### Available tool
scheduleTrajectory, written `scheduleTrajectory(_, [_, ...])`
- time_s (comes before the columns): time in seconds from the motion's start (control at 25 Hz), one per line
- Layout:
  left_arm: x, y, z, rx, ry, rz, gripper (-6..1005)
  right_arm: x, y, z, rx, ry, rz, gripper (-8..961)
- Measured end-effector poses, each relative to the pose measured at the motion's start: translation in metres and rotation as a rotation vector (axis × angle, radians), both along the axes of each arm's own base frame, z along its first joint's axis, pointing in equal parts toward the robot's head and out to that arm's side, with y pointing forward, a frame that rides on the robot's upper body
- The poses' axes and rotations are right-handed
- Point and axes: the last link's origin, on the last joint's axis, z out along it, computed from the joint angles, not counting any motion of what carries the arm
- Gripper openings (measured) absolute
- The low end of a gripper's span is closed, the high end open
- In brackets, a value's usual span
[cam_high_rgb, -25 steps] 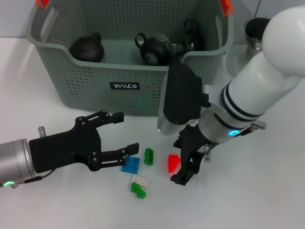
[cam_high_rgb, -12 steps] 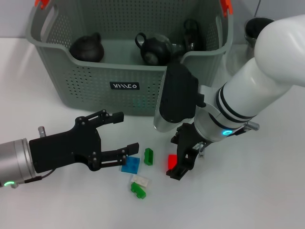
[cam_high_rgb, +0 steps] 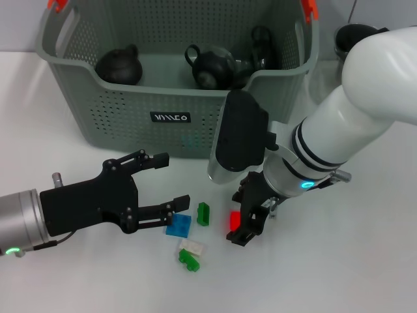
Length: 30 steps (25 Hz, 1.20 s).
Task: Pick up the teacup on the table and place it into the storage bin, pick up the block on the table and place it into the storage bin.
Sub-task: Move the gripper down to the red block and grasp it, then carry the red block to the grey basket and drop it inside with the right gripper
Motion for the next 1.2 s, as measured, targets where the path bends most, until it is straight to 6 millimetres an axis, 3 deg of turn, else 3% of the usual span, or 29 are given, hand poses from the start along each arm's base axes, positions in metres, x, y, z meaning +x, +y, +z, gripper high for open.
scheduleTrajectory(0.04, [0.0, 0.0, 0.0, 0.0, 0.0, 0.0, 860, 0.0, 0.0, 0.0, -0.001, -0.003, -0.001, 931])
scheduleTrajectory(0.48, [0.0, 0.001, 0.0, 0.001, 0.002, 0.0, 860, -0.001, -0.002, 0.001, -0.028, -0.022, -0.003, 504])
scheduleTrajectory(0.76, [0.0, 0.001, 0.001, 0.003, 0.003, 0.0, 860, -0.013, -0.006, 0.01, -0.045, 0.01, -0.003, 430])
scheduleTrajectory(0.92, [0.0, 0.0, 0.003, 0.009, -0.005, 0.003, 860, -0.029, -0.009, 0.035, -0.057, 0.073, -0.025, 435])
scheduleTrajectory(1.2, [-0.011, -0.005, 0.01, 0.041, -0.001, 0.037, 860, -0.069, -0.01, 0.118, 0.033, 0.235, -0.005, 444])
